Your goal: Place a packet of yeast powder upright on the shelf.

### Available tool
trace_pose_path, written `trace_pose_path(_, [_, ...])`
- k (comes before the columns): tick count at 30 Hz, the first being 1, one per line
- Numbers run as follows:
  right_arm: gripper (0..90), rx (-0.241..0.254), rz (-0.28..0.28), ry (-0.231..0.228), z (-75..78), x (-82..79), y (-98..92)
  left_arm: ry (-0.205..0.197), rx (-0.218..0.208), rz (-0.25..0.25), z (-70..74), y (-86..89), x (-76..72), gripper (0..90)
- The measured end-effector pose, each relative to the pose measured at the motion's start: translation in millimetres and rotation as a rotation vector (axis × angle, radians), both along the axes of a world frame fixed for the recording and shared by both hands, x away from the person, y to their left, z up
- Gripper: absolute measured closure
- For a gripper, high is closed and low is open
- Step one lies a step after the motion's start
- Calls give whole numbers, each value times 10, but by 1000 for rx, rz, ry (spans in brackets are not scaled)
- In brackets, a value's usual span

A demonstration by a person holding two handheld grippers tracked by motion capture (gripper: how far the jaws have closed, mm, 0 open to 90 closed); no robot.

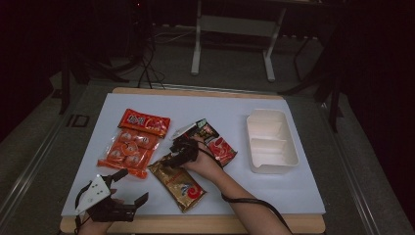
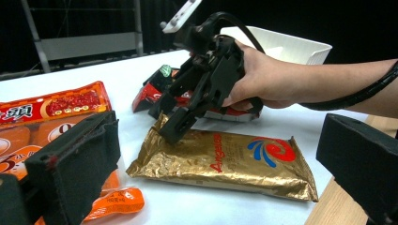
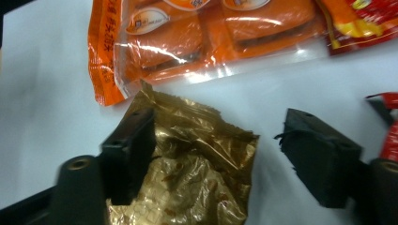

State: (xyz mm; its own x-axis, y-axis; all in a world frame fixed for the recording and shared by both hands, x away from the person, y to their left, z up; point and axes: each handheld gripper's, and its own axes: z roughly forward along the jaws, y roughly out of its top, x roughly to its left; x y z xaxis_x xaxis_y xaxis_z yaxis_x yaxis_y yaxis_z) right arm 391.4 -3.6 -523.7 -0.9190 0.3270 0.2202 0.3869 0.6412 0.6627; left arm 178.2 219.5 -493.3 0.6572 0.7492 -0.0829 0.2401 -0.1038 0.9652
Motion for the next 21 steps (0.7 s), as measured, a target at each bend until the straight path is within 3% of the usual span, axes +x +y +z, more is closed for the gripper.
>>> trace_pose_path(6, [449,-61,35,54,-41,-34,89,-1,-5,3,3,5,-4,5])
trace_pose_path(8, [464,-68,37,53,-39,-36,93,-2,-4,2,4,4,-5,5])
trace_pose_path(9, [509,-72,31,58,-36,-36,95,-4,-3,1,5,3,-6,5])
trace_pose_path(10, [650,-74,24,68,-33,-19,78,-4,-3,1,6,2,-6,5])
trace_pose_path(11, [650,-74,24,68,-33,-19,78,-4,-2,0,6,2,-6,5])
trace_pose_path(12, [799,-74,12,71,-27,-7,51,-3,-2,1,4,1,-5,5])
trace_pose_path(15, [859,-68,14,73,-25,-9,33,-1,-1,2,2,0,-1,5])
trace_pose_path(21, [894,-54,31,44,19,-46,12,-1,7,2,1,-7,-2,5])
